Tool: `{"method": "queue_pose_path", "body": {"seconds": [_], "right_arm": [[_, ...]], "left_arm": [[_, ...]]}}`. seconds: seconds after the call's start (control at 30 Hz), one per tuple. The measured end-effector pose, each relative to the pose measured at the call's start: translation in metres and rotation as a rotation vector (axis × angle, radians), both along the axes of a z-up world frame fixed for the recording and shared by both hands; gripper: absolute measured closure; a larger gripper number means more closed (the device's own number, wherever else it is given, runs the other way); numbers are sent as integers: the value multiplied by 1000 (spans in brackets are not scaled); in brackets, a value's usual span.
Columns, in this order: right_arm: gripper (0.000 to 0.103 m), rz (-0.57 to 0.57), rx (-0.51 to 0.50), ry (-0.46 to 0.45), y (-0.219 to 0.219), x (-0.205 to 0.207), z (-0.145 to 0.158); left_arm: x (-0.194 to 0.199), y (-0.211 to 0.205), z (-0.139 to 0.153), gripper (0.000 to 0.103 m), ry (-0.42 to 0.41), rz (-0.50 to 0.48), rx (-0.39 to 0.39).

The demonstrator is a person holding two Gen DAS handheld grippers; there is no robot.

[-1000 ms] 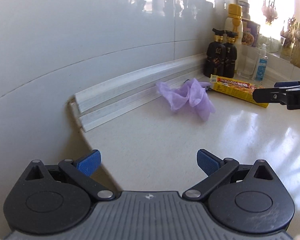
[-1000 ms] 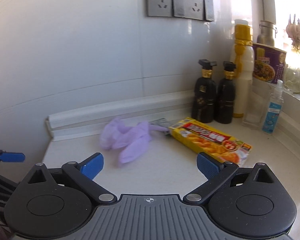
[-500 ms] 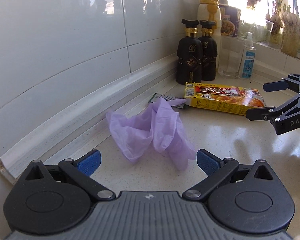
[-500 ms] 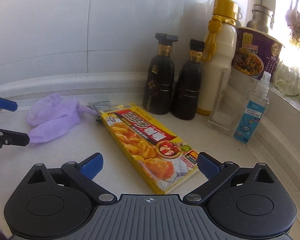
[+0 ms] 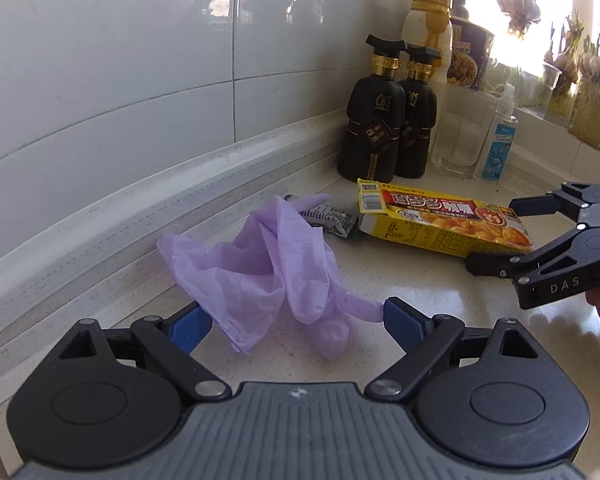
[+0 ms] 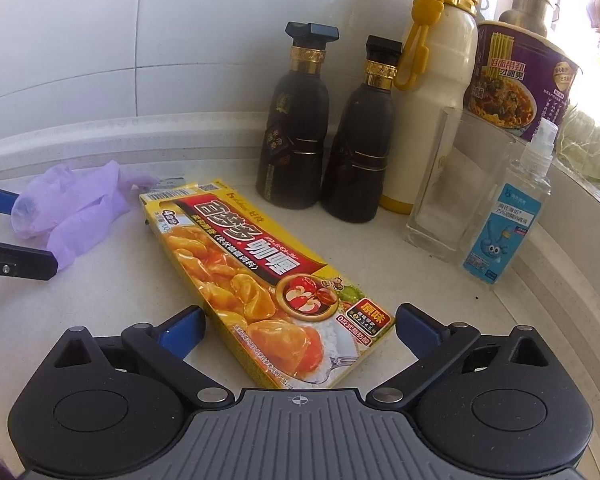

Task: Collect trash
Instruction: 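Grasp the purple glove with the left gripper while the right gripper grasps the yellow curry box, then lift the purple glove and yellow box and carry them to the wastebasket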

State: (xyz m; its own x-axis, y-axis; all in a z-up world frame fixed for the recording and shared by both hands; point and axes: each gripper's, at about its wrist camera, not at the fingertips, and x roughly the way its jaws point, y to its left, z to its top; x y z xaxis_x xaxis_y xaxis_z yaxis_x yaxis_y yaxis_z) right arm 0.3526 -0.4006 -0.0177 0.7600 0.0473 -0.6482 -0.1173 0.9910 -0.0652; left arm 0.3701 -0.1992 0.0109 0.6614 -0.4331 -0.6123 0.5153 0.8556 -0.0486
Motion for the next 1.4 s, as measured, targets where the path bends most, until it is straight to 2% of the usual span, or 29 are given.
{"method": "queue_pose_path", "body": {"seconds": [0.1, 0.13, 0.17, 0.23, 0.27, 0.3, 0.33, 0.43, 0.57, 0.83, 1.03, 1.4], "right_arm": [[1, 0, 9, 10, -2, 3, 0], [2, -3, 11, 11, -2, 3, 0], [2, -7, 13, 12, -2, 3, 0], [3, -8, 15, 8, -1, 1, 0], [4, -7, 11, 6, 0, 0, 1], [5, -7, 5, 3, 2, -3, 1], [5, -9, -2, 2, 3, -5, 2], [6, -6, -28, 3, 7, -12, 5], [7, -4, -63, 0, 13, -25, 11], [8, -1, -61, -30, 22, -61, 35], [9, 16, -77, -45, 35, -89, 54], [11, 43, -31, -80, 59, -139, 79]], "left_arm": [[2, -6, -2, 30, 5, 24, 1], [1, -8, -2, 46, -6, 41, 12], [0, -10, -2, 50, -18, 57, 29], [0, -10, -1, 73, -30, 84, 55], [0, -8, -1, 79, -34, 98, 60], [0, -5, -1, 89, -31, 109, 59], [1, -2, 0, 94, -20, 116, 49], [1, 8, 1, 99, 17, 131, 12], [-6, 20, 3, 101, 52, 143, -29], [-36, 33, 20, 101, 62, 123, -73], [-64, 44, 37, 102, 52, 105, -83], [-108, 74, 55, 102, 27, 106, -81]]}}
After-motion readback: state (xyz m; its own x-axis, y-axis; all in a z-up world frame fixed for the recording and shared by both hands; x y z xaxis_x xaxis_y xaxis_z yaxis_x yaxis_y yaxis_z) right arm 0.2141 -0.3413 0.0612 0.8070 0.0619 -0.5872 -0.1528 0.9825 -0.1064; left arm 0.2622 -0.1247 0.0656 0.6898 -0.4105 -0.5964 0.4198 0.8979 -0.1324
